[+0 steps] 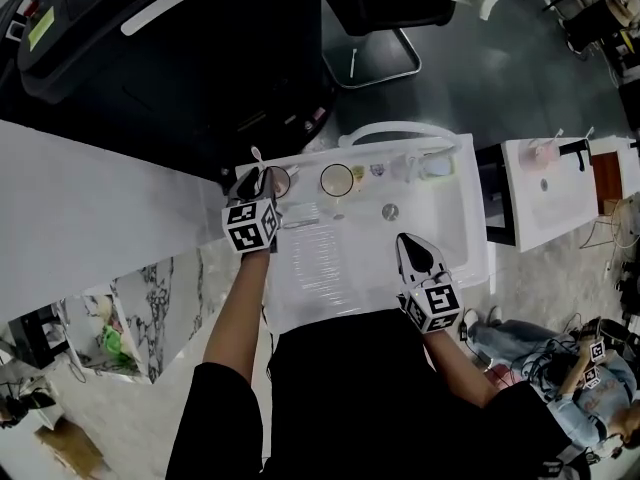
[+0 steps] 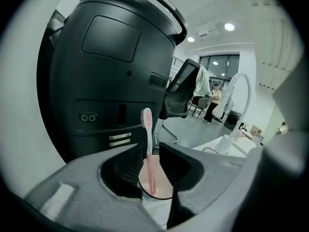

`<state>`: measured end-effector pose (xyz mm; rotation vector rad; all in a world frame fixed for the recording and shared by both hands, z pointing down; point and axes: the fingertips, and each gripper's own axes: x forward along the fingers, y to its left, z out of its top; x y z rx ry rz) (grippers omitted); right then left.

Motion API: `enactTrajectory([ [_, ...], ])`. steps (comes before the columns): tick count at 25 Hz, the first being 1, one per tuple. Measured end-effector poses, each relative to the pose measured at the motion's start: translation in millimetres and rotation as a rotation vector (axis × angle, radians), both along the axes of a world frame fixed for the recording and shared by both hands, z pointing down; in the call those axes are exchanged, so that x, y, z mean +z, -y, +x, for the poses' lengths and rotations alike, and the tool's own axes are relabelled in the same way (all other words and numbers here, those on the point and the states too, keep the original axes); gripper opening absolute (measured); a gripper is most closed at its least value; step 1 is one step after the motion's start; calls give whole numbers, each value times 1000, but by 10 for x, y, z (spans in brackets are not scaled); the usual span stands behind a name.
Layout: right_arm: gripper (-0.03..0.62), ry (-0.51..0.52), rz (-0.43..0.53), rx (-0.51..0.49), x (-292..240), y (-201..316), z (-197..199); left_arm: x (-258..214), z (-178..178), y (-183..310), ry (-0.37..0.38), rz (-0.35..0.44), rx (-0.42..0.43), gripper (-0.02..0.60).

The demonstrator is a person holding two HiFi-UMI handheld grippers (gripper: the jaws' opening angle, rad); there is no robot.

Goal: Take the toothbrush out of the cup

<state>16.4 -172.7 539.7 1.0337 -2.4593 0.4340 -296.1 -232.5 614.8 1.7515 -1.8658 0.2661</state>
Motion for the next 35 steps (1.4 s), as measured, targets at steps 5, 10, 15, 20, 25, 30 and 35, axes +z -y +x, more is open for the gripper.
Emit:
enactTrajectory([
  [5, -2, -2, -11, 12, 54, 63, 42, 61, 6, 105, 20, -28, 12, 100],
  [10, -2, -1, -17, 17, 79, 85, 24, 109, -20, 129, 23, -54, 21, 77],
  [15, -2, -5, -21, 19, 102, 30, 26, 146, -8, 136, 46, -72, 42, 58],
  [20, -2, -14, -20, 23, 81, -20, 26, 102, -21, 109, 46, -54, 39, 44],
  [25, -2, -15, -2, 27, 19, -51, 35, -64, 4, 81, 45, 1, 37, 43],
  [30, -2, -5, 19, 17, -76, -126, -30, -300, -2, 28, 46, 61, 33, 41],
  [35, -2, 1, 41, 4, -180, -265, -84, -594, 9, -95, 45, 121, 33, 41],
])
